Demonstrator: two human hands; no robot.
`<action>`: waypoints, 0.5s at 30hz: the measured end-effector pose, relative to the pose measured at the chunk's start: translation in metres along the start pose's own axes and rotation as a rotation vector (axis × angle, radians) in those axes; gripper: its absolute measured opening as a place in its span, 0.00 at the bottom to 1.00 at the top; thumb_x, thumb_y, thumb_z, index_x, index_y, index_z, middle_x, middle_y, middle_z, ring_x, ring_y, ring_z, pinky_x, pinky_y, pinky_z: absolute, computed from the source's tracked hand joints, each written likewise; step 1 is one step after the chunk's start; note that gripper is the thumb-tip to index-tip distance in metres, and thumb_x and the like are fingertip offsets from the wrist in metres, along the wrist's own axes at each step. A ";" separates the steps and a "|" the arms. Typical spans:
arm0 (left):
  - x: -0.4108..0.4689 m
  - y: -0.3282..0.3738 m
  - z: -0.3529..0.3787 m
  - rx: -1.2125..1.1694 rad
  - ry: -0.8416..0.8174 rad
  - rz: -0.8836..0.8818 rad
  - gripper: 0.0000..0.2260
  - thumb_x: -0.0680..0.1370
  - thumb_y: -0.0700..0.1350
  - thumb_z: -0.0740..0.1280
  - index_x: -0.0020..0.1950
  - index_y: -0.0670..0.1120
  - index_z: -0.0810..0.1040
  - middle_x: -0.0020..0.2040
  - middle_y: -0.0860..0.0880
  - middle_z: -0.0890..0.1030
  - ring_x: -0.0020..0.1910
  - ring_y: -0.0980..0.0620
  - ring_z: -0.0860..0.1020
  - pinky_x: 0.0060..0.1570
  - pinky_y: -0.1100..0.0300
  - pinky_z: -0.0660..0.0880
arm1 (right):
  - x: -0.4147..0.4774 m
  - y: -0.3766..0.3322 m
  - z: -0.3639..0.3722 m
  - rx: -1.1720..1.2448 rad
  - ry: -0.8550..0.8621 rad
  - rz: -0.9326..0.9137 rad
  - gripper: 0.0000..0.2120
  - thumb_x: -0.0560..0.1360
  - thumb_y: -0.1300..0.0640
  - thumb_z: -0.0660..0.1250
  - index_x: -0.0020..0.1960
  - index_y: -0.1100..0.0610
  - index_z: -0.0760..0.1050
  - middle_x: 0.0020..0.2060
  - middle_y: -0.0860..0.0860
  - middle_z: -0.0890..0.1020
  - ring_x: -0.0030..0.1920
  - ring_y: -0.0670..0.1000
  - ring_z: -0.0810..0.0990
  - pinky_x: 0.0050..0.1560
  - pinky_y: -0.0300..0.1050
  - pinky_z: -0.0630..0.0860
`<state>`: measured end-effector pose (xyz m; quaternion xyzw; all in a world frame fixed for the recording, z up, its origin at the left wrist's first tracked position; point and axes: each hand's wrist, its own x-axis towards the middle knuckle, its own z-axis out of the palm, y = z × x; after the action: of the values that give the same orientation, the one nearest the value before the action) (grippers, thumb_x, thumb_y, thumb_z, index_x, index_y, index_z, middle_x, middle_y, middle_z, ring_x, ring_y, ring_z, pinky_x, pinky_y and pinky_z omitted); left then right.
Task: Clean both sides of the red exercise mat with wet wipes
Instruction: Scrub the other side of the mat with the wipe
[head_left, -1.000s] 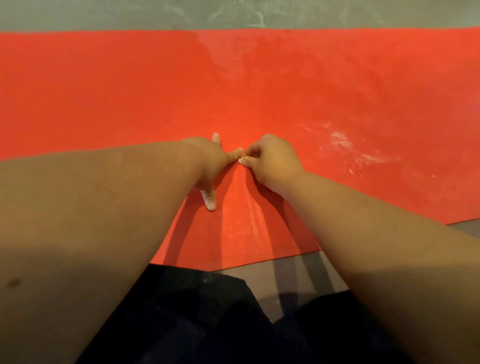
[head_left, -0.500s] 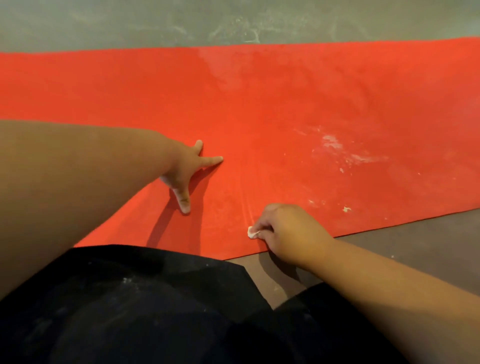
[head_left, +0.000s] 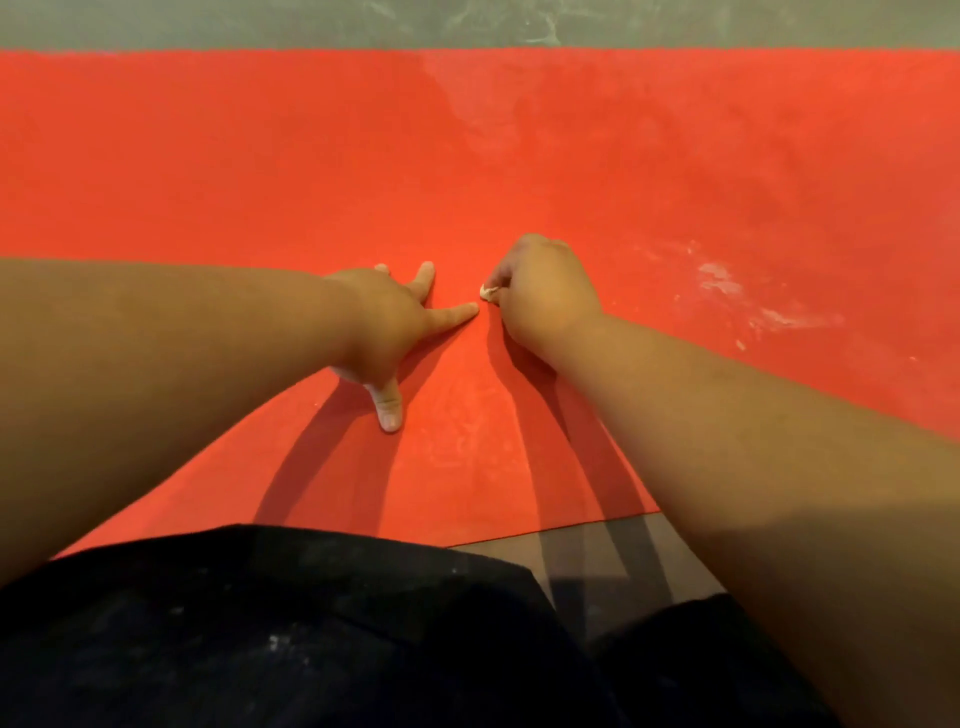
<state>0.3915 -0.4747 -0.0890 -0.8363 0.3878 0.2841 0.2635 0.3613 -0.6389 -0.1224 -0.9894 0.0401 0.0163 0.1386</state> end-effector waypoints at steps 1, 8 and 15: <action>-0.001 0.001 0.000 -0.007 0.000 0.000 0.62 0.58 0.68 0.76 0.72 0.65 0.29 0.78 0.42 0.35 0.74 0.30 0.53 0.67 0.45 0.64 | -0.007 -0.002 0.002 -0.020 0.021 -0.013 0.09 0.76 0.56 0.66 0.53 0.53 0.83 0.52 0.56 0.80 0.55 0.59 0.76 0.52 0.45 0.68; -0.003 0.002 -0.002 -0.038 0.016 0.001 0.63 0.58 0.67 0.76 0.73 0.64 0.30 0.77 0.42 0.35 0.74 0.31 0.54 0.68 0.45 0.63 | -0.165 -0.007 -0.003 0.178 -0.116 -0.191 0.06 0.73 0.61 0.68 0.44 0.56 0.84 0.40 0.50 0.80 0.43 0.51 0.77 0.43 0.39 0.69; -0.001 0.002 -0.001 -0.027 0.010 -0.007 0.64 0.56 0.69 0.76 0.72 0.65 0.29 0.77 0.43 0.35 0.73 0.33 0.59 0.67 0.46 0.67 | -0.125 -0.013 0.002 0.220 -0.140 -0.146 0.05 0.73 0.61 0.70 0.46 0.56 0.84 0.42 0.51 0.80 0.47 0.51 0.77 0.45 0.35 0.66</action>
<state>0.3899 -0.4764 -0.0881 -0.8425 0.3825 0.2843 0.2513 0.2376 -0.6163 -0.1154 -0.9650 -0.0402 0.0709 0.2494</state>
